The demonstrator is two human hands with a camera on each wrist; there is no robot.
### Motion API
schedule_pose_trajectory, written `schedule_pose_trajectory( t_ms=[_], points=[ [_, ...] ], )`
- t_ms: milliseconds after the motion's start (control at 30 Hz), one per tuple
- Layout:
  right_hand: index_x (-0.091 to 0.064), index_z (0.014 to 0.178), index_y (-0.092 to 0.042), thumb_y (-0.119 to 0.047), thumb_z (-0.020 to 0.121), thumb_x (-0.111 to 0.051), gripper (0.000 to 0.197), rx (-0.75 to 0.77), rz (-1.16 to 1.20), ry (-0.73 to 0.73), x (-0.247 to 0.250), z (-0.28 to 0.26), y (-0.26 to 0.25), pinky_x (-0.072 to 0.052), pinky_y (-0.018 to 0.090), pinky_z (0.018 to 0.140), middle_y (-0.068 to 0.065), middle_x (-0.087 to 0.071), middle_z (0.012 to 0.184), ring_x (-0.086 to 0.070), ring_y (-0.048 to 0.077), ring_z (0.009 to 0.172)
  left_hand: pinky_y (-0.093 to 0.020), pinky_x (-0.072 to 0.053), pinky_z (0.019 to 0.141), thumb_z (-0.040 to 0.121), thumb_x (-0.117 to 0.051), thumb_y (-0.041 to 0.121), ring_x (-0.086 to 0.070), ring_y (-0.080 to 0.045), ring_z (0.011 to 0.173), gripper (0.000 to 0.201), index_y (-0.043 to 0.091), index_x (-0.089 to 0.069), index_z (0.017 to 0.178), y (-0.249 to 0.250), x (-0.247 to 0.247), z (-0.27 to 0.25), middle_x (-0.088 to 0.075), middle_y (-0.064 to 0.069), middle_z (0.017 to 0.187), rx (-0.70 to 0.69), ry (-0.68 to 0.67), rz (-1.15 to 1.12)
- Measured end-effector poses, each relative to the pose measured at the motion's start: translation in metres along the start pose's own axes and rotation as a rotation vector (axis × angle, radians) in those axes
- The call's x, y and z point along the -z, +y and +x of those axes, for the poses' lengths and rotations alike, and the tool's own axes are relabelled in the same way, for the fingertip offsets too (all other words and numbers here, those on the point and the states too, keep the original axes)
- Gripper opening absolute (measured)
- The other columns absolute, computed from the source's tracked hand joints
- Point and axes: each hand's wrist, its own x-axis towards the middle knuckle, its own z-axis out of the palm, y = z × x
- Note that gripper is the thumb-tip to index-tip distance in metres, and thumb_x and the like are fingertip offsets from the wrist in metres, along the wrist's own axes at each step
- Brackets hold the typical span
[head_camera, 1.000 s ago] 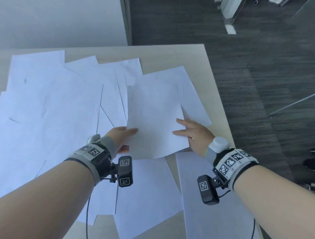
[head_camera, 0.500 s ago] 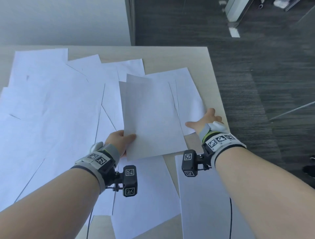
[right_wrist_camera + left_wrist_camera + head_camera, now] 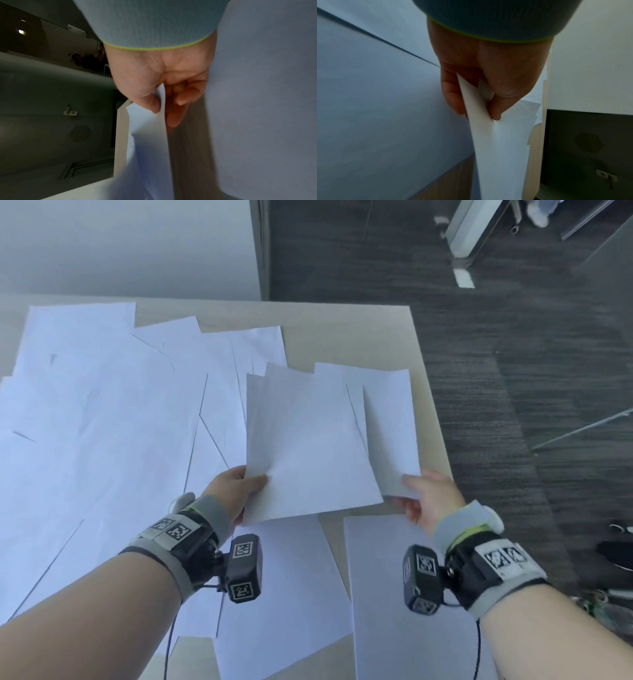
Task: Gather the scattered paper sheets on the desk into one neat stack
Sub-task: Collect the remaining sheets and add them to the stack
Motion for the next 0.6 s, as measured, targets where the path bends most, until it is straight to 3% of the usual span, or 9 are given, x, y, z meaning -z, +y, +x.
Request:
schedule_pose_trajectory(
  t_ms=[67, 133, 200, 267, 333, 400, 467, 533, 600],
  points=[
    [-0.068, 0.102, -0.013, -0.005, 0.094, -0.058, 0.015, -0.060, 0.029, -0.106, 0.004, -0.024, 0.015, -0.030, 0.024, 0.046, 0.009, -0.073, 0.078, -0.064, 0.023, 0.055, -0.048, -0.061, 0.075, 0.094, -0.069, 0.019, -0.073, -0.037, 0.098, 0.021, 0.017, -0.071, 0.115, -0.003, -0.006, -0.004, -0.078, -0.012, 0.109, -0.004, -0.011, 0.005],
    [-0.070, 0.104, -0.015, -0.006, 0.094, -0.057, 0.019, -0.117, 0.074, -0.176, 0.009, -0.041, 0.030, -0.030, 0.022, 0.043, 0.010, -0.073, 0.082, -0.065, 0.026, 0.056, -0.039, -0.058, 0.067, 0.096, -0.067, 0.018, -0.073, -0.034, 0.092, 0.018, 0.017, -0.071, 0.114, -0.007, -0.018, -0.009, -0.078, -0.010, 0.105, -0.007, -0.026, 0.047],
    [-0.071, 0.110, -0.016, -0.012, 0.093, -0.059, 0.022, -0.151, 0.078, -0.200, 0.008, -0.048, 0.042, -0.033, 0.022, 0.043, 0.011, -0.074, 0.088, -0.066, 0.029, 0.060, -0.045, -0.062, 0.074, 0.097, -0.066, 0.019, -0.075, -0.032, 0.091, 0.015, 0.022, -0.072, 0.110, -0.011, -0.027, -0.012, -0.078, -0.006, 0.100, -0.012, -0.036, 0.126],
    [-0.069, 0.117, -0.014, -0.019, 0.095, -0.057, 0.026, -0.179, 0.086, -0.172, 0.013, -0.047, 0.048, -0.037, 0.024, 0.045, 0.013, -0.076, 0.090, -0.069, 0.031, 0.065, -0.043, -0.063, 0.075, 0.096, -0.065, 0.020, -0.076, -0.028, 0.088, 0.014, 0.025, -0.072, 0.108, -0.013, -0.041, -0.013, -0.079, -0.002, 0.096, -0.021, -0.041, 0.195],
    [-0.068, 0.116, -0.015, -0.037, 0.098, -0.054, 0.031, -0.223, 0.103, -0.136, 0.020, -0.043, 0.048, -0.041, 0.026, 0.048, 0.011, -0.077, 0.090, -0.071, 0.033, 0.070, -0.037, -0.061, 0.070, 0.096, -0.065, 0.020, -0.076, -0.025, 0.086, 0.015, 0.023, -0.072, 0.109, -0.012, -0.052, -0.015, -0.078, -0.001, 0.096, -0.021, -0.037, 0.228],
    [-0.069, 0.110, -0.022, -0.054, 0.095, -0.057, 0.038, -0.245, 0.056, -0.133, 0.021, -0.040, 0.045, -0.044, 0.027, 0.051, 0.007, -0.078, 0.090, -0.073, 0.031, 0.073, -0.039, -0.063, 0.071, 0.096, -0.065, 0.018, -0.075, -0.026, 0.089, 0.016, 0.020, -0.070, 0.111, -0.011, -0.059, -0.019, -0.077, -0.005, 0.101, -0.011, -0.047, 0.238],
    [-0.069, 0.113, -0.024, -0.045, 0.094, -0.064, 0.029, -0.175, -0.002, -0.151, 0.021, -0.040, 0.043, -0.045, 0.027, 0.050, 0.004, -0.078, 0.091, -0.074, 0.028, 0.070, -0.041, -0.064, 0.073, 0.096, -0.065, 0.017, -0.075, -0.027, 0.091, 0.017, 0.017, -0.069, 0.113, -0.012, -0.064, -0.023, -0.077, -0.007, 0.104, 0.000, -0.075, 0.226],
    [-0.068, 0.114, -0.023, -0.021, 0.095, -0.065, 0.019, -0.140, -0.004, -0.160, 0.024, -0.040, 0.045, -0.044, 0.024, 0.044, 0.004, -0.075, 0.095, -0.073, 0.028, 0.066, -0.041, -0.064, 0.074, 0.098, -0.063, 0.018, -0.075, -0.027, 0.093, 0.018, 0.014, -0.068, 0.115, -0.014, -0.069, -0.029, -0.076, -0.009, 0.106, -0.006, -0.105, 0.222],
    [-0.066, 0.113, -0.022, -0.008, 0.095, -0.061, 0.023, -0.153, 0.035, -0.210, 0.026, -0.044, 0.048, -0.040, 0.022, 0.040, 0.007, -0.072, 0.097, -0.070, 0.029, 0.062, -0.046, -0.063, 0.082, 0.098, -0.064, 0.020, -0.073, -0.029, 0.097, 0.019, 0.013, -0.066, 0.116, -0.016, -0.071, -0.033, -0.074, -0.010, 0.108, -0.015, -0.113, 0.199]
  ],
)
